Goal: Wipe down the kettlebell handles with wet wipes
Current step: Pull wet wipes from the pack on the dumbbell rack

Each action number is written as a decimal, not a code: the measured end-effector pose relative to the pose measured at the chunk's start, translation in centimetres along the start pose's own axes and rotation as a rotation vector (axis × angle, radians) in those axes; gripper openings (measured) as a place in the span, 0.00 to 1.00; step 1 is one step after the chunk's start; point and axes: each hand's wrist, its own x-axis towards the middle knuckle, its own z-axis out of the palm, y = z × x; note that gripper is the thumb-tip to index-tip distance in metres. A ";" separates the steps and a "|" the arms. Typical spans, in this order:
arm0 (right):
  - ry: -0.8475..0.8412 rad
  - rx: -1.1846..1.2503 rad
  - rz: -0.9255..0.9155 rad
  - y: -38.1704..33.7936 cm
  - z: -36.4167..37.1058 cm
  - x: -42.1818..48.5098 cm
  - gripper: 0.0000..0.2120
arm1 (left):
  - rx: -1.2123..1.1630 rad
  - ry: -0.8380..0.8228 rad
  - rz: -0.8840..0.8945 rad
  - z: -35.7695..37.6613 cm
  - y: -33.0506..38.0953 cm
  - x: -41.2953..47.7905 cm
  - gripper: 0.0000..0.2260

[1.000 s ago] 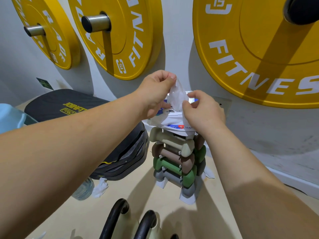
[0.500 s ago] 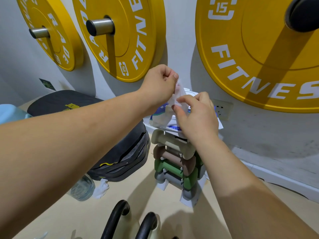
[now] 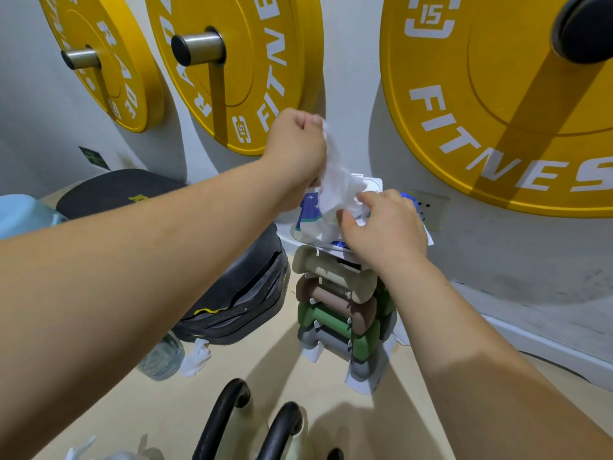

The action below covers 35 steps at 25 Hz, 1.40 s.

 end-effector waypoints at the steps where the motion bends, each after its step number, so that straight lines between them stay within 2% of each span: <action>1: -0.009 -0.013 0.001 0.1 -0.2 0.2 0.24 | -0.010 -0.026 -0.037 -0.7 -0.6 -0.9 0.10; 5: 0.068 0.211 -0.138 -1.5 -1.7 -1.6 0.30 | -0.113 -0.091 -0.202 -4.3 -0.9 -4.1 0.09; 8: -0.015 0.445 -0.225 -3.9 -3.9 -4.5 0.29 | -0.152 -0.175 -0.255 -7.4 -1.4 -8.3 0.08; 10: -0.185 0.649 -0.112 -5.2 -5.2 -6.5 0.27 | -0.159 -0.229 -0.293 -9.8 -1.6 -11.5 0.07; 11: -0.324 0.750 -0.016 -5.4 -5.7 -7.4 0.28 | -0.153 -0.238 -0.313 -11.0 -1.5 -13.0 0.07; 13: -0.741 0.916 0.178 -4.9 -6.5 -9.7 0.31 | -0.102 -0.220 -0.346 -13.0 -2.0 -16.1 0.06; 14: -0.924 0.941 0.228 -4.7 -7.0 -10.8 0.29 | -0.063 -0.211 -0.350 -13.7 -2.7 -17.6 0.05; 15: -1.055 0.945 0.233 -4.4 -7.2 -11.6 0.24 | -0.032 -0.215 -0.345 -14.1 -3.6 -18.9 0.05; 17: -1.153 0.893 0.143 -4.2 -6.6 -13.4 0.18 | 0.003 -0.242 -0.342 -14.3 -5.2 -21.0 0.05; 19: -1.148 0.820 0.050 -4.6 -5.3 -15.0 0.11 | 0.004 -0.250 -0.348 -14.1 -6.3 -21.6 0.05; 22: -1.093 0.853 0.084 -4.8 -3.6 -15.8 0.05 | -0.009 -0.260 -0.385 -14.0 -6.7 -20.6 0.09; 26: -0.944 0.905 0.183 -3.8 -1.5 -14.9 0.09 | -0.161 -0.329 -0.529 -13.9 -8.7 -19.0 0.22; 29: -0.926 0.929 0.245 -3.7 -0.1 -14.5 0.16 | -0.294 -0.546 -0.679 -13.9 -9.9 -17.9 0.33; 30: -0.908 0.929 0.255 -3.9 0.2 -14.4 0.16 | -0.269 -0.624 -0.685 -13.8 -10.1 -17.9 0.32; 33: -0.807 0.874 0.260 -4.4 0.8 -13.9 0.11 | -0.102 -0.697 -0.709 -13.9 -10.5 -18.5 0.19; 35: -0.715 0.827 0.265 -4.6 1.3 -13.6 0.13 | -0.090 -0.710 -0.763 -14.0 -10.5 -18.9 0.18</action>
